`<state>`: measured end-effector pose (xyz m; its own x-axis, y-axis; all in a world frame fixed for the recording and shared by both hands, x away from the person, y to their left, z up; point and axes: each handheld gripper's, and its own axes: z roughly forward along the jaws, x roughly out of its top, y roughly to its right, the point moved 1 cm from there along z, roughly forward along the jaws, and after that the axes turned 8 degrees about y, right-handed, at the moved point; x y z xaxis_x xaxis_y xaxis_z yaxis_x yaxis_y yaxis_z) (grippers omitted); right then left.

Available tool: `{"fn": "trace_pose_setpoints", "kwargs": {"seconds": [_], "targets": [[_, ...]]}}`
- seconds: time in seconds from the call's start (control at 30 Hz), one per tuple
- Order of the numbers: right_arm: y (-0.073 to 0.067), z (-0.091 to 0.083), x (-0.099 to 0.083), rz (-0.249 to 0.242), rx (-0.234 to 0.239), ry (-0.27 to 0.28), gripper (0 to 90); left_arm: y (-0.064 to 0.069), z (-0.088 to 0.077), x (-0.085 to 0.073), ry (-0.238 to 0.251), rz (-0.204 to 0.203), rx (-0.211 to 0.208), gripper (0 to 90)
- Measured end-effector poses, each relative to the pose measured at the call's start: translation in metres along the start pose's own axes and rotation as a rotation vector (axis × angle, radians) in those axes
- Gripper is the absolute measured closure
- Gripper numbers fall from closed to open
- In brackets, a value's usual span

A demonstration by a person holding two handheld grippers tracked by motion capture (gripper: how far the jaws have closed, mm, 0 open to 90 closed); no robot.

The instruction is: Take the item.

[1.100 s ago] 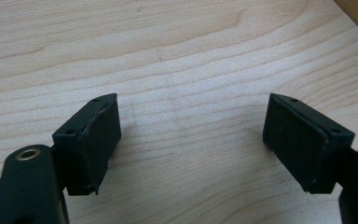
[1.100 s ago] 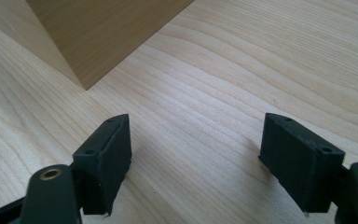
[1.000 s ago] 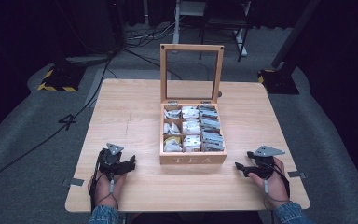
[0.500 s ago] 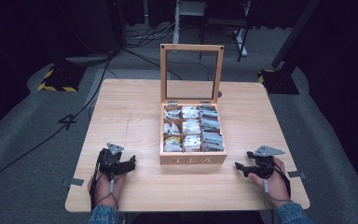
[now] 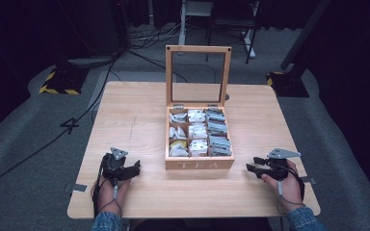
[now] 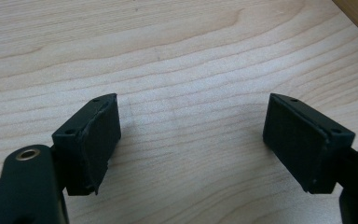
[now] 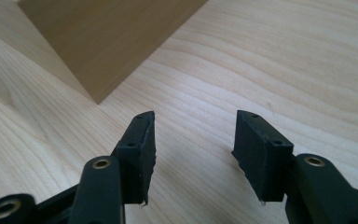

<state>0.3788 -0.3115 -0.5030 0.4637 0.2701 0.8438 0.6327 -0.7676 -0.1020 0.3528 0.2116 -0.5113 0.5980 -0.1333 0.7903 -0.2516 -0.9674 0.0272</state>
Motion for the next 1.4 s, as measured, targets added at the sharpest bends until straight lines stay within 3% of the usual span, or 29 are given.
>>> {"fn": "trace_pose_setpoints", "kwargs": {"seconds": [0.27,0.43,0.47,0.73,0.83,1.2,1.33,1.4], "targets": [[-0.007,-0.009,0.022,-0.036,0.061,0.031,48.9,0.0,-0.001,0.0,-0.001,0.001,-0.007,19.6],[-0.009,-0.016,0.041,-0.021,0.108,0.048,45.9,0.0,0.0,0.0,0.0,0.001,-0.006,19.6],[-0.013,-0.017,0.051,-0.048,0.131,0.043,46.0,0.0,0.0,0.0,0.0,0.001,-0.006,19.6],[-0.025,-0.018,0.079,-0.073,0.164,0.053,46.0,0.0,0.0,0.0,0.001,0.001,-0.003,19.6],[-0.031,-0.016,0.091,-0.089,0.187,0.045,46.0,-0.002,0.001,0.001,0.002,-0.017,0.016,20.2],[-0.054,-0.005,0.123,-0.166,0.24,0.017,46.6,-0.002,0.001,0.001,0.001,-0.015,0.015,19.6],[-0.062,0.004,0.134,-0.19,0.244,-0.001,51.4,-0.002,0.001,0.001,0.001,-0.014,0.016,19.7],[-0.069,0.01,0.14,-0.217,0.276,-0.026,56.0,-0.002,0.001,0.001,0.001,-0.015,0.016,19.7]]}}
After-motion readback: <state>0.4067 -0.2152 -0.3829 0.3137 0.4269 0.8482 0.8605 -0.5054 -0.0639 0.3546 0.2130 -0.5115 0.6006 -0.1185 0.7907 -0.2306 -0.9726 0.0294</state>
